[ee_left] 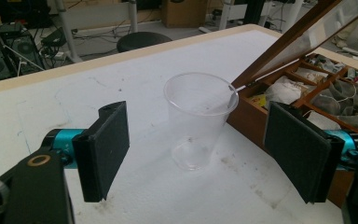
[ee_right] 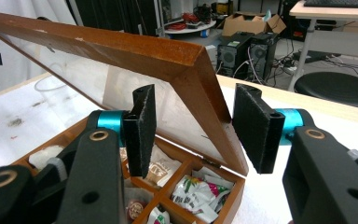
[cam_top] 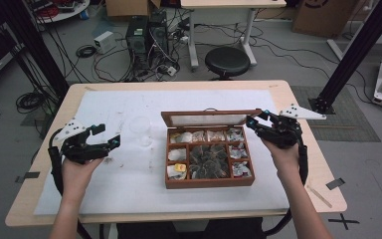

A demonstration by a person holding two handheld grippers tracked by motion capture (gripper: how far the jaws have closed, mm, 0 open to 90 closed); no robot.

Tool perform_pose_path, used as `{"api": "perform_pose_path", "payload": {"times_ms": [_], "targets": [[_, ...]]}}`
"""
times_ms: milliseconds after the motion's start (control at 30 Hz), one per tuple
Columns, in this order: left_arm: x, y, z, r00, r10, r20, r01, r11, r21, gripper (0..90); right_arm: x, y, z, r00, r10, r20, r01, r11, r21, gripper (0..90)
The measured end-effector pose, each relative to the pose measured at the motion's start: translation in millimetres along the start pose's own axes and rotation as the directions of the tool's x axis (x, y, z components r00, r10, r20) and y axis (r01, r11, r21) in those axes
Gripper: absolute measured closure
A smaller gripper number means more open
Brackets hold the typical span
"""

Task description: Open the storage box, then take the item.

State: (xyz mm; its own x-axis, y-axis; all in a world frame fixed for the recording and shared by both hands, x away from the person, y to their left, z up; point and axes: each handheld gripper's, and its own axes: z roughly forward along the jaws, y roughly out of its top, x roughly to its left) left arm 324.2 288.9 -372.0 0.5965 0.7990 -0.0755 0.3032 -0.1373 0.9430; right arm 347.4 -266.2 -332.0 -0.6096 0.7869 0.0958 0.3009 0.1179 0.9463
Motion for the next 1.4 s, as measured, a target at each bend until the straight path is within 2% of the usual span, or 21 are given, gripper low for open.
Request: {"api": "perform_pose_path", "payload": {"times_ms": [367, 933, 1400], "targets": [[1.3, -3.6, -3.9, 0.9999, -0.005, -0.010, 0.005, 1.0000, 0.004, 22.5, -4.2, 3.6, 5.3, 1.0000, 0.009, -0.003, -0.009, 1.000, -0.012, 50.8], [-0.1, -2.2, 0.2, 1.0000, 0.000, -0.008, 0.000, 1.0000, 0.005, 22.5, -2.8, 2.6, 5.0, 0.9999, 0.011, -0.004, -0.011, 1.000, -0.006, 49.2], [-4.2, -1.8, 4.4, 0.9999, 0.006, 0.009, -0.006, 0.9999, 0.012, 22.5, -2.8, 2.7, 5.0, 0.9999, 0.012, -0.006, -0.012, 1.000, -0.003, 48.9]]}}
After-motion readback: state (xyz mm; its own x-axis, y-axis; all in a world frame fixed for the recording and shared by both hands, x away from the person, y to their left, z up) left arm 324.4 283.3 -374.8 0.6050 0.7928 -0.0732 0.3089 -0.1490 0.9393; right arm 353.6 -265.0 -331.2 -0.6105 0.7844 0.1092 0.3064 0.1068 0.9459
